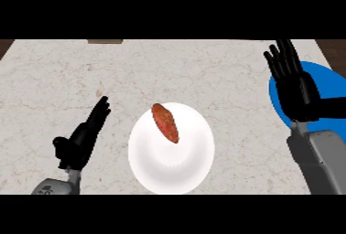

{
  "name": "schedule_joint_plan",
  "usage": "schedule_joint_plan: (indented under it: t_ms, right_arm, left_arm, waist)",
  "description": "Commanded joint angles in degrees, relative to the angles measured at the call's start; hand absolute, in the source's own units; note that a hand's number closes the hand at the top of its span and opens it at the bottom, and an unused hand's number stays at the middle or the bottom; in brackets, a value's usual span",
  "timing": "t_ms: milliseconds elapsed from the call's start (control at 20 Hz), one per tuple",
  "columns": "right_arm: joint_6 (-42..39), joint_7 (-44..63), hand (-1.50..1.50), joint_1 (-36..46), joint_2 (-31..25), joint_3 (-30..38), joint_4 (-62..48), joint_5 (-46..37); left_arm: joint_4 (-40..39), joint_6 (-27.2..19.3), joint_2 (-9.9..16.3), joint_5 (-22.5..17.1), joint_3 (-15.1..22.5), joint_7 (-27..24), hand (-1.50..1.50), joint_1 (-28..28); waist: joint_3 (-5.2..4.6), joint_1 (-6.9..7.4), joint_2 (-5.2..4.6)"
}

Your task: Pick the sweet potato from the plate and place it in the plate

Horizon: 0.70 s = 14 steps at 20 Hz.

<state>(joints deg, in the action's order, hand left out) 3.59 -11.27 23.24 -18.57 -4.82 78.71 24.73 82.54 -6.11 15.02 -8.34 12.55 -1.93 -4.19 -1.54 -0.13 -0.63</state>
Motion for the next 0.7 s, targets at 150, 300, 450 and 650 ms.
schedule_joint_plan:
  t_ms: [150,300,450,650]
  right_arm:
    - [-16.14,8.09,1.50,9.40,4.79,-13.58,0.79,3.68]
    - [-16.94,2.28,1.50,18.30,-8.08,-16.01,6.13,-14.24]
    - [-14.24,-4.69,1.50,19.97,-10.80,-20.97,7.36,-27.91]
    - [-13.20,-11.50,1.50,6.67,6.70,-20.96,-10.21,-13.95]
  left_arm:
    - [-2.68,-2.54,1.24,1.07,-2.39,3.48,0.00,-1.61]
    - [-4.54,-3.46,0.77,1.31,-2.08,5.04,0.00,-0.05]
    - [-5.40,-4.78,0.46,1.34,-2.59,6.55,0.00,0.69]
    - [-4.21,-7.41,-0.98,2.77,-2.01,8.47,0.00,-0.69]
  waist:
    - [1.55,5.05,-0.09]
    - [0.04,5.15,3.04]
    - [1.26,4.26,1.11]
    - [1.81,4.28,-1.20]
